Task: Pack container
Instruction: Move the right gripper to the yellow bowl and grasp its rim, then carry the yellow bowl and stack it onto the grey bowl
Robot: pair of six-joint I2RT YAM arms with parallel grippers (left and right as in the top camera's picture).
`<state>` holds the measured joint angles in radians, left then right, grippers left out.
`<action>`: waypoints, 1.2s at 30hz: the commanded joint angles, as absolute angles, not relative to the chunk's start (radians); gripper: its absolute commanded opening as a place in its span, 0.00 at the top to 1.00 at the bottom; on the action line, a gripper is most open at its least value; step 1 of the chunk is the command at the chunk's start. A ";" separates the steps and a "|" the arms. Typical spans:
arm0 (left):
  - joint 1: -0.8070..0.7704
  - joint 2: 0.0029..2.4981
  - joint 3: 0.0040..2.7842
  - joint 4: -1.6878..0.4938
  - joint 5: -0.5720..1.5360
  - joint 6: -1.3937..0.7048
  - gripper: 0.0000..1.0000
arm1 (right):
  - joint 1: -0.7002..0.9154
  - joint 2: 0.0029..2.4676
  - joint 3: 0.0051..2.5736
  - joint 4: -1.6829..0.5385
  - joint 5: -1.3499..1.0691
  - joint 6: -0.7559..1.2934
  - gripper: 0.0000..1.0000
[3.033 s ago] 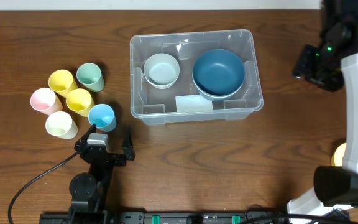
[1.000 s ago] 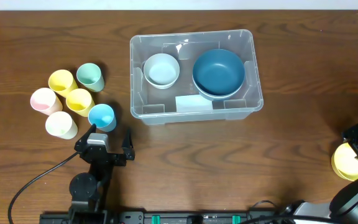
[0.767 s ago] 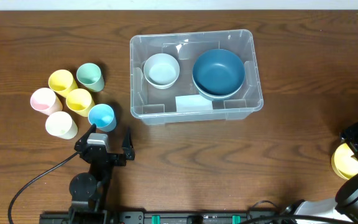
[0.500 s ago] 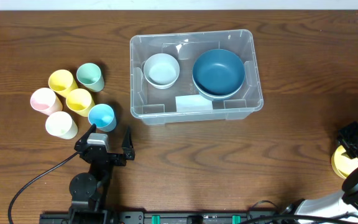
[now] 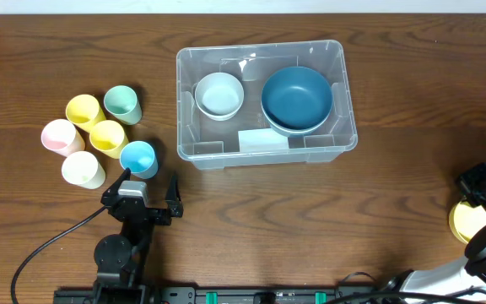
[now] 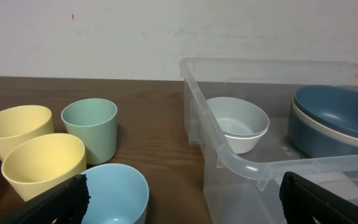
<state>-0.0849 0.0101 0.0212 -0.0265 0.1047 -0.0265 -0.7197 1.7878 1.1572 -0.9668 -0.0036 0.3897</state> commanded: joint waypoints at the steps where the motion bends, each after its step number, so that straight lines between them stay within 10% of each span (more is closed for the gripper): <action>1: -0.079 0.004 0.004 -0.059 0.120 -0.031 0.02 | -0.672 1.785 1.284 -1.024 -0.080 0.371 0.99; 17: -0.079 0.004 0.004 -0.059 0.120 -0.031 0.02 | -0.047 1.776 2.125 -1.396 -0.053 0.201 0.99; 27: -0.079 0.004 0.004 -0.059 0.120 -0.031 0.02 | 0.557 1.818 2.158 -1.150 0.267 0.184 0.99; 36: -0.079 0.004 0.004 -0.059 0.120 -0.031 0.02 | 0.745 2.023 2.158 -0.851 0.311 0.115 0.99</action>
